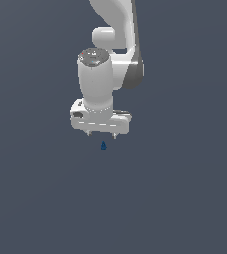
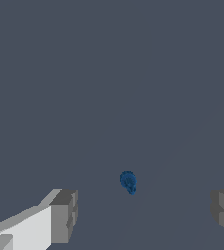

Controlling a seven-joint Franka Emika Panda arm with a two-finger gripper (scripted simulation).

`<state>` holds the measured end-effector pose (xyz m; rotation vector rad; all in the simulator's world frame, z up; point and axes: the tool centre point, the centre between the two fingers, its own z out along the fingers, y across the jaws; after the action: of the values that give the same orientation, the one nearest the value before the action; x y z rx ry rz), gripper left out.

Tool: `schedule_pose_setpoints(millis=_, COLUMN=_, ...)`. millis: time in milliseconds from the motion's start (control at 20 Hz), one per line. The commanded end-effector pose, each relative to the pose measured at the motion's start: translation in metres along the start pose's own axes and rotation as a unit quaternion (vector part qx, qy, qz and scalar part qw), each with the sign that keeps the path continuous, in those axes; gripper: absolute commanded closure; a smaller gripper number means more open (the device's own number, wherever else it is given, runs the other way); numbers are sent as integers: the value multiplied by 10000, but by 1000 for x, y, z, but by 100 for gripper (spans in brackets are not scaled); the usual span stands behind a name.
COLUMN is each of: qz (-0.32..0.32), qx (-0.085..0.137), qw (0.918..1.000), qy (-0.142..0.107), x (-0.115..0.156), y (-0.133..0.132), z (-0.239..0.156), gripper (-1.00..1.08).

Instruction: Pick up the object and move it to a goal position.

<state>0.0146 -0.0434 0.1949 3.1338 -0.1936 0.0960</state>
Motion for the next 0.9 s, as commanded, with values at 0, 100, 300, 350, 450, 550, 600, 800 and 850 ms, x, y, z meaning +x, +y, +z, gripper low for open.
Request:
schedule_pose_setpoints(millis=0, qz=203, qx=5, qw=9998, qy=-16, x=-2, y=0, z=5, gripper=-92)
schedule_pose_setpoints(millis=100, qz=403, qx=9, qw=9992, qy=-31, x=-4, y=0, z=9, gripper=-92)
schedule_pose_setpoints(millis=300, qz=889, qx=13, qw=9960, qy=-66, x=-9, y=1, z=20, gripper=-92)
schedule_pose_setpoints(millis=350, qz=1028, qx=14, qw=9947, qy=-76, x=-11, y=1, z=23, gripper=-92)
schedule_pose_setpoints(millis=450, qz=1312, qx=12, qw=9913, qy=-96, x=-14, y=1, z=29, gripper=-92)
schedule_pose_setpoints(millis=550, qz=1596, qx=9, qw=9871, qy=-116, x=-17, y=2, z=36, gripper=-92)
schedule_pose_setpoints(millis=600, qz=1738, qx=7, qw=9847, qy=-126, x=-19, y=2, z=39, gripper=-92)
schedule_pose_setpoints(millis=800, qz=2301, qx=-8, qw=9730, qy=-162, x=-26, y=3, z=51, gripper=-92)
schedule_pose_setpoints(millis=850, qz=2441, qx=-13, qw=9696, qy=-171, x=-27, y=4, z=54, gripper=-92)
